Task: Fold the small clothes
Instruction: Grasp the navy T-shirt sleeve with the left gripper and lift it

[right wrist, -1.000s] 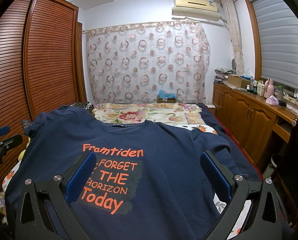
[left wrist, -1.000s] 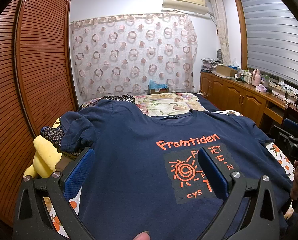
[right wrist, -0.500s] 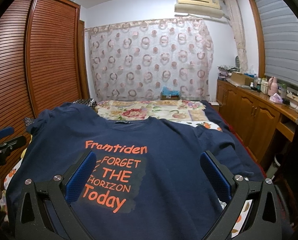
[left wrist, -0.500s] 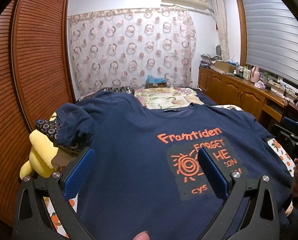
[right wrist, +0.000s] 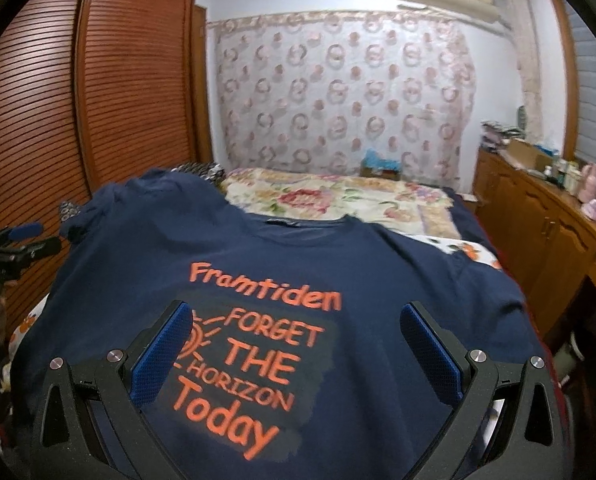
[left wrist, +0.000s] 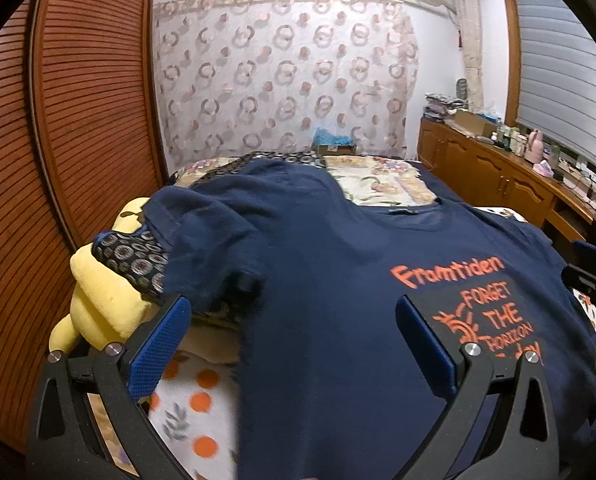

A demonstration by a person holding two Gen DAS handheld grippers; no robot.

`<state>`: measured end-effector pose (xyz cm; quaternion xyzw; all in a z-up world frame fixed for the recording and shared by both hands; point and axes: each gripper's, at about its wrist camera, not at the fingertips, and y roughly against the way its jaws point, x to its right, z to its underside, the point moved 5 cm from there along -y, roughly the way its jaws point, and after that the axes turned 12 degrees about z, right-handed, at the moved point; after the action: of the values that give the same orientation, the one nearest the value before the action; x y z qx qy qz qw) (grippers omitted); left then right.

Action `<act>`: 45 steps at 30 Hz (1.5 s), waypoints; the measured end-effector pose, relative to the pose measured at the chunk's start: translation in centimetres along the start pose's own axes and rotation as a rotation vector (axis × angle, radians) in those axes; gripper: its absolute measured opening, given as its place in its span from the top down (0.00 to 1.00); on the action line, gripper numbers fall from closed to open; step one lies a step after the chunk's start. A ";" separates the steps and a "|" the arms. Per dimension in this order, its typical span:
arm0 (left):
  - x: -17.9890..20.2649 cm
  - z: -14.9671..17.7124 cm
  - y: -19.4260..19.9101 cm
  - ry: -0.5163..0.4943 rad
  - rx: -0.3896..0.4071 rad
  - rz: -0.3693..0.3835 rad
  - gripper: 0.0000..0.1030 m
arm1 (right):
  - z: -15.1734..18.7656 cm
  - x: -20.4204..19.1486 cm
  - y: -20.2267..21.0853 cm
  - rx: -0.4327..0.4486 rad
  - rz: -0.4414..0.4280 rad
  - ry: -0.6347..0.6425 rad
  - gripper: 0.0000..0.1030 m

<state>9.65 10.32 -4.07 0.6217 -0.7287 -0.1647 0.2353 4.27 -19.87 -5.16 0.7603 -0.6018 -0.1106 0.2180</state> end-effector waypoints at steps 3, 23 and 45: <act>-1.7 -0.9 -0.4 0.012 -0.007 -0.010 0.00 | -0.8 0.1 -1.6 -0.024 -0.025 0.030 0.00; -11.2 -3.9 -6.4 0.204 -0.130 0.042 0.50 | -6.1 1.4 -12.3 -0.129 -0.179 0.122 0.00; -11.2 -6.3 -7.5 0.170 -0.123 0.113 0.96 | -5.7 0.4 -13.7 -0.131 -0.203 0.092 0.00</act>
<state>20.63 20.36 -4.40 0.5757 -0.7285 -0.1421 0.3430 18.73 -16.68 -6.53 0.8058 -0.5024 -0.1364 0.2824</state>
